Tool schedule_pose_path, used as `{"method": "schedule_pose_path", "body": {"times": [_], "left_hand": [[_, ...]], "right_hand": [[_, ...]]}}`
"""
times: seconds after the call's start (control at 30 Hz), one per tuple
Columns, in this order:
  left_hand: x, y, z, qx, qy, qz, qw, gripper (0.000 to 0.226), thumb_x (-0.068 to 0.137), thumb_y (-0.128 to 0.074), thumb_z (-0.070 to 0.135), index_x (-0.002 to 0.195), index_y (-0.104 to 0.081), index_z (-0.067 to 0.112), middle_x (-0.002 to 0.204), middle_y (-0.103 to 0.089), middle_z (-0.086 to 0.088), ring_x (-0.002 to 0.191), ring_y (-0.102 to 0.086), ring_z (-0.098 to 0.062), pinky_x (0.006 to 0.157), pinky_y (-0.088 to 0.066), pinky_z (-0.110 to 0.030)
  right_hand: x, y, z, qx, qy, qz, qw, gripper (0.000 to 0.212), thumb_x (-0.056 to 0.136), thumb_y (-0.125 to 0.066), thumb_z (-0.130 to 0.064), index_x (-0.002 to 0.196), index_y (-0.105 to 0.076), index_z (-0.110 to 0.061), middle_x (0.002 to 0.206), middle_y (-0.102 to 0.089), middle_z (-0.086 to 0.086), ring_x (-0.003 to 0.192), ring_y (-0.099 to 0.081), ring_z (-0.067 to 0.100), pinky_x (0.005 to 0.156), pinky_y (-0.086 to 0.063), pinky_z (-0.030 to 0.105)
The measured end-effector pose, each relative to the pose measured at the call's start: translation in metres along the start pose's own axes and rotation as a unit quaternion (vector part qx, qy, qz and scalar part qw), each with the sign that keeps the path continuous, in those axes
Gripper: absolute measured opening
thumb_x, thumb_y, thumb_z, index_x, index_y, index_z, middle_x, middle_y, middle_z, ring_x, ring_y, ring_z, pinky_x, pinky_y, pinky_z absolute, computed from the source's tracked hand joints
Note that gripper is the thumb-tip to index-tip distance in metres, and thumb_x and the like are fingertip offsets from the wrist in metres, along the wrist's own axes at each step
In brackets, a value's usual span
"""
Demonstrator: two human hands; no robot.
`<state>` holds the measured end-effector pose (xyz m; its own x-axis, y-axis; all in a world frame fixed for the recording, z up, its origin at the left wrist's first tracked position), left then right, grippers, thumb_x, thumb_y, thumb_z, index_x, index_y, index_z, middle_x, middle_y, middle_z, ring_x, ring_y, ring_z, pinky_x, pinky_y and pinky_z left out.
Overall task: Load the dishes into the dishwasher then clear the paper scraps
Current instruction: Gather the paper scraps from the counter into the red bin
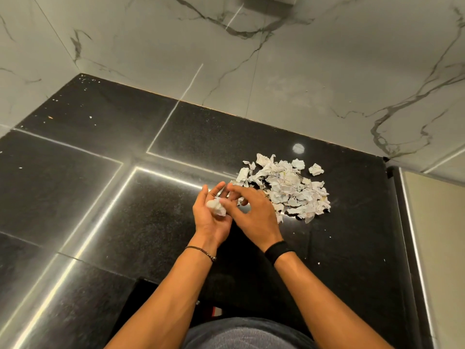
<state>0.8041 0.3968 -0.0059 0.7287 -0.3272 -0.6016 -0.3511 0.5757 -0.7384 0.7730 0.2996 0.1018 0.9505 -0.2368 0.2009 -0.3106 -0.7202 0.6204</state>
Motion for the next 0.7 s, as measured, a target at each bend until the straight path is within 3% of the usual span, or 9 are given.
{"method": "schedule_pose_path", "body": {"times": [0.1,0.23,0.3,0.47,0.57,0.63,0.7], "left_hand": [[-0.003,0.002,0.008,-0.023,0.000,-0.008,1.000,0.038,0.101,-0.053,0.037,0.109,-0.069,0.003,0.117,-0.069,-0.019,0.105,-0.071,-0.031,0.101,-0.053,-0.041],[-0.004,0.007,0.019,-0.029,-0.011,-0.003,1.000,0.039,0.102,-0.053,0.036,0.112,-0.068,0.001,0.123,-0.066,-0.019,0.115,-0.067,-0.032,0.102,-0.054,-0.040],[-0.004,0.008,0.024,-0.026,-0.019,0.002,0.999,0.044,0.102,-0.053,0.041,0.115,-0.067,0.002,0.125,-0.066,-0.020,0.118,-0.066,-0.033,0.102,-0.054,-0.041],[-0.002,0.010,0.026,0.013,-0.024,0.009,1.000,0.048,0.102,-0.050,0.045,0.121,-0.065,0.004,0.126,-0.067,-0.019,0.115,-0.067,-0.031,0.107,-0.050,-0.042],[0.001,0.008,0.020,0.026,-0.012,0.005,1.000,0.046,0.103,-0.048,0.043,0.121,-0.066,0.005,0.123,-0.068,-0.019,0.112,-0.067,-0.030,0.108,-0.047,-0.041],[0.003,0.007,0.015,0.021,-0.001,-0.001,1.000,0.046,0.102,-0.047,0.043,0.121,-0.066,0.005,0.119,-0.068,-0.019,0.115,-0.064,-0.031,0.117,-0.039,-0.044],[0.002,0.002,0.014,0.011,0.002,-0.011,1.000,0.046,0.102,-0.047,0.041,0.122,-0.065,0.004,0.119,-0.070,-0.019,0.113,-0.066,-0.031,0.115,-0.040,-0.044]], "right_hand": [[0.013,0.002,0.018,-0.010,-0.017,0.024,1.000,0.020,0.094,-0.068,-0.028,0.114,-0.071,-0.024,0.103,-0.069,-0.012,0.093,-0.061,0.006,0.085,-0.051,0.027],[0.012,-0.033,0.041,-0.164,0.030,-0.090,0.982,0.020,0.093,-0.066,-0.013,0.111,-0.072,-0.014,0.101,-0.062,0.005,0.093,-0.059,0.027,0.081,-0.049,0.038],[0.006,-0.036,0.045,-0.180,0.044,-0.090,0.979,0.012,0.093,-0.066,-0.010,0.102,-0.074,-0.011,0.094,-0.061,0.007,0.087,-0.058,0.028,0.075,-0.049,0.039],[0.005,-0.012,0.035,-0.010,-0.034,-0.006,0.999,0.011,0.092,-0.070,-0.016,0.102,-0.075,-0.017,0.095,-0.069,-0.005,0.089,-0.065,0.011,0.081,-0.055,0.033],[0.011,-0.003,0.003,0.133,-0.035,-0.010,0.990,0.012,0.092,-0.073,-0.014,0.103,-0.076,-0.017,0.100,-0.074,-0.008,0.097,-0.069,0.010,0.087,-0.055,0.026],[0.017,-0.005,-0.014,0.168,-0.023,-0.036,0.985,0.012,0.093,-0.073,-0.013,0.103,-0.077,-0.017,0.100,-0.076,-0.008,0.097,-0.071,0.011,0.088,-0.055,0.025],[0.024,-0.005,-0.012,0.160,-0.026,-0.028,0.986,0.012,0.094,-0.070,-0.013,0.102,-0.078,-0.018,0.098,-0.076,-0.010,0.095,-0.071,0.008,0.086,-0.055,0.024]]}}
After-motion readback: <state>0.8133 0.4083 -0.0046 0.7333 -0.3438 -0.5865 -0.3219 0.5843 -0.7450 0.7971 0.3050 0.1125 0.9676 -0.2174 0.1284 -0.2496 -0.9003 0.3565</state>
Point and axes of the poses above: each hand's wrist, its own x-axis towards the middle knuckle, its own y-axis out of the back of the hand, z = x × y, the point moved 10 cm from there along x, towards the middle knuckle
